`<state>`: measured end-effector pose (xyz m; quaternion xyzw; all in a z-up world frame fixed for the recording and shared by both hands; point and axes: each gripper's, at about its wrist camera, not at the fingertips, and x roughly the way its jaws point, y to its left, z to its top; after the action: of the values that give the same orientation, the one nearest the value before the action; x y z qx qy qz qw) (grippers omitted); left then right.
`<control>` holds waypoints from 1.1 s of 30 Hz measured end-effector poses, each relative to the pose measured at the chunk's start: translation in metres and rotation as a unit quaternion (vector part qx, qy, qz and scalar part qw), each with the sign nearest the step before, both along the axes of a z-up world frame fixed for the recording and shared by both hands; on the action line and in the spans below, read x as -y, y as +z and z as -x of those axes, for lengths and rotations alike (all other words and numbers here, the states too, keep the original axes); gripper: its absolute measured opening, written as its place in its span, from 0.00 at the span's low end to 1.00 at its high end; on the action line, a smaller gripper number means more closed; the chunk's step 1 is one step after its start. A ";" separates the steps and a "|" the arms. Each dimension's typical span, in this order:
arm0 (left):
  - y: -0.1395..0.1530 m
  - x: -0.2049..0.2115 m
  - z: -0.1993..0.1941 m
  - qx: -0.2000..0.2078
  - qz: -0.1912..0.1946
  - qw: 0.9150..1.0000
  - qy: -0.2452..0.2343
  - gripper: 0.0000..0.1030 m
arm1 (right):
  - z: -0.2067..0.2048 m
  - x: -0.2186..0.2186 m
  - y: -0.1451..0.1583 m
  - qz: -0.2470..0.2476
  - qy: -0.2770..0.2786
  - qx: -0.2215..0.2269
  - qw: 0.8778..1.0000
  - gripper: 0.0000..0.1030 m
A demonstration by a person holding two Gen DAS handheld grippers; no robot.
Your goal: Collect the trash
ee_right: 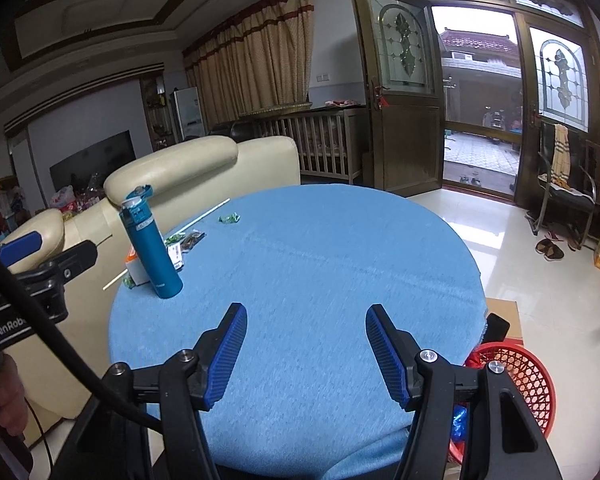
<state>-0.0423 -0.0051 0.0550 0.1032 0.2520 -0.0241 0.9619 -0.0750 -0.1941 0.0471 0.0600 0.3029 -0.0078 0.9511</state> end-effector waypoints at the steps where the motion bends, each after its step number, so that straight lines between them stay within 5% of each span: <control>1: -0.001 0.000 0.000 -0.002 -0.001 1.000 0.001 0.91 | 0.000 -0.001 -0.001 0.000 0.002 -0.001 1.000 0.64; 33: -0.009 -0.001 0.001 -0.032 -0.004 0.999 0.011 0.91 | 0.005 0.008 -0.001 -0.008 -0.025 0.002 1.000 0.64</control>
<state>-0.0435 -0.0045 0.0458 0.1030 0.2839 -0.0158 0.9532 -0.0797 -0.2018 0.0461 0.0755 0.2998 -0.0290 0.9506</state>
